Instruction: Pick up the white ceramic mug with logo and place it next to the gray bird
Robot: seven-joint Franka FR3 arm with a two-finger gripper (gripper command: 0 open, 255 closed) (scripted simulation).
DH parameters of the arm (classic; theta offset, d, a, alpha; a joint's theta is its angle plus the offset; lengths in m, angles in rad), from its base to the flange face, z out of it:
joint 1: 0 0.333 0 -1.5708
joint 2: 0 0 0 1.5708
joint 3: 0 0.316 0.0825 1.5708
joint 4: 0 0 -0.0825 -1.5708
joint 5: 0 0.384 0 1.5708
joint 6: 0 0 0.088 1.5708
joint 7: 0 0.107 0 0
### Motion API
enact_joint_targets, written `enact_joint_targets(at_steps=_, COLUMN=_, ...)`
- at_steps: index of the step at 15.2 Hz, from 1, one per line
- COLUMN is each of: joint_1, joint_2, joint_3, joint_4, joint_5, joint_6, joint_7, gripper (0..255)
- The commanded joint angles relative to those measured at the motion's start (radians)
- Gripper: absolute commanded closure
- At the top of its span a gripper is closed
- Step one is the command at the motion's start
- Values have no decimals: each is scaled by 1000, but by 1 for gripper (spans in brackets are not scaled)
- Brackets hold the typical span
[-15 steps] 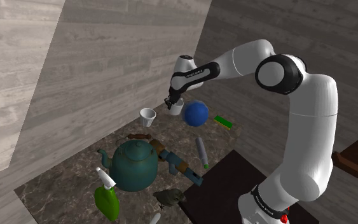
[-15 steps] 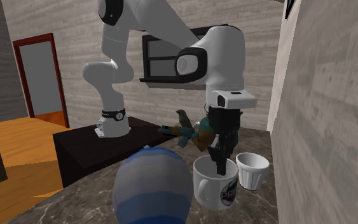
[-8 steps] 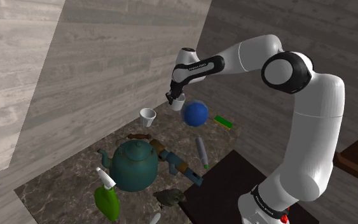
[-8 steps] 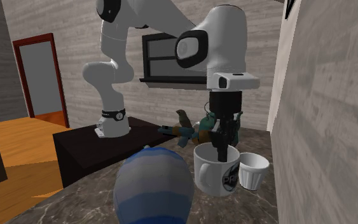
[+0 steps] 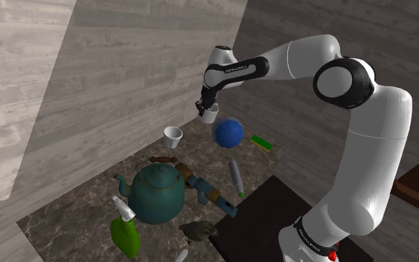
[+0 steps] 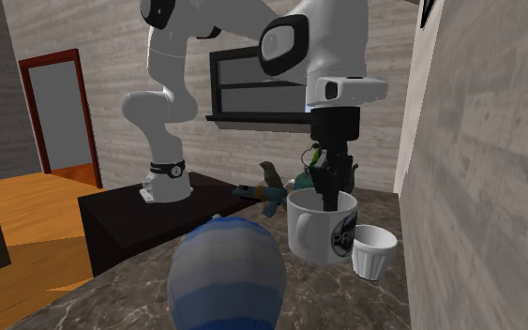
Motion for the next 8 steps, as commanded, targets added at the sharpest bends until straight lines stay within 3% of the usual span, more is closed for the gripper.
enact_joint_targets(at_steps=1, joint_1=-1, joint_2=-17, joint_3=0, joint_4=3, joint_5=1, joint_6=-21, joint_7=-2, gripper=255)
enact_joint_targets(at_steps=8, joint_1=-1, joint_2=-57, joint_3=2, joint_4=42, joint_5=5, joint_6=-99, joint_7=-7, gripper=255)
